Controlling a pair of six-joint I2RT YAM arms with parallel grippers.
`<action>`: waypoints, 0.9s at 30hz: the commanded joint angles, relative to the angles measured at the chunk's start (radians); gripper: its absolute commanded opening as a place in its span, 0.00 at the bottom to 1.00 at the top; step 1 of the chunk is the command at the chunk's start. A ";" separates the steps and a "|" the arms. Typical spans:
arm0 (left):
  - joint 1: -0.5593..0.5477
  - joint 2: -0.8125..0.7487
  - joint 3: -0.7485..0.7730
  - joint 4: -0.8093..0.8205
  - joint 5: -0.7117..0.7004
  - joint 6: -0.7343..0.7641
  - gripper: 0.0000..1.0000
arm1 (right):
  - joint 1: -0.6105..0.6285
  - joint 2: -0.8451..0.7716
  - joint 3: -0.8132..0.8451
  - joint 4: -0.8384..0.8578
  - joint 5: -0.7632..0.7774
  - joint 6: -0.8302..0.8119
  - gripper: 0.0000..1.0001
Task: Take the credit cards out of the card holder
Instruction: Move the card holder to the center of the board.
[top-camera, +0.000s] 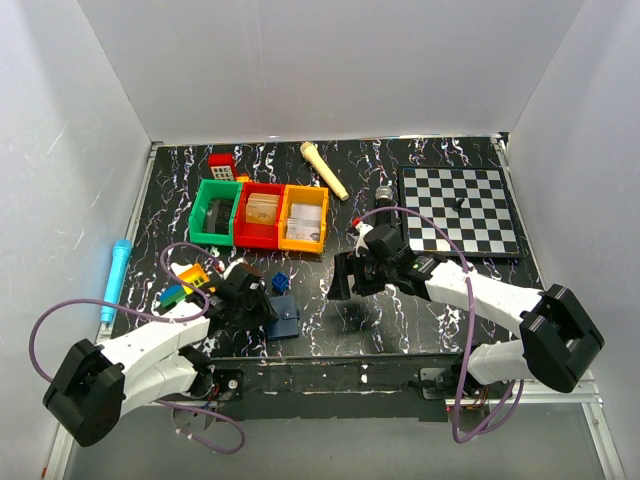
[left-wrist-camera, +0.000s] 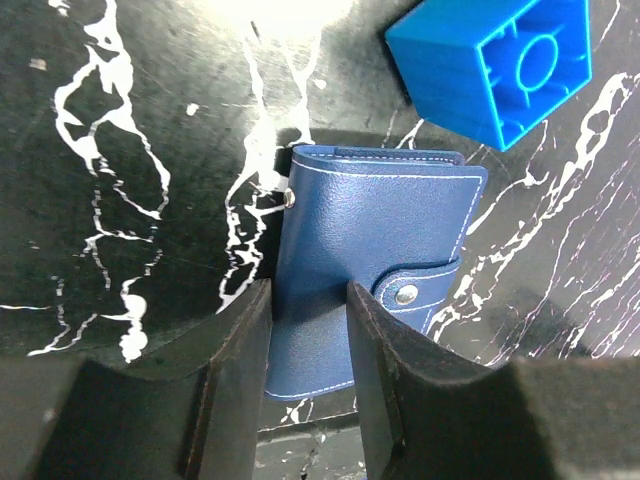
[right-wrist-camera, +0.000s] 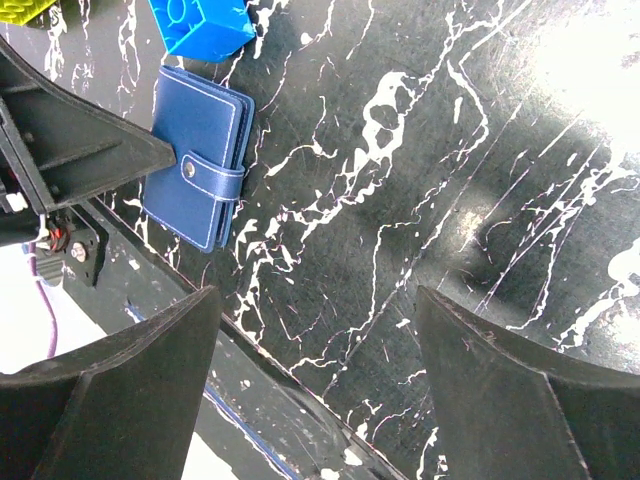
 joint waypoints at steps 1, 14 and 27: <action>-0.043 0.049 0.020 -0.011 -0.014 -0.032 0.34 | 0.005 -0.030 -0.022 0.018 0.015 0.008 0.86; -0.077 0.226 0.114 0.160 0.009 -0.077 0.37 | -0.001 -0.031 -0.050 0.017 0.046 0.039 0.86; -0.080 0.049 0.111 0.088 -0.031 -0.027 0.67 | -0.015 0.007 -0.068 0.132 -0.023 0.114 0.89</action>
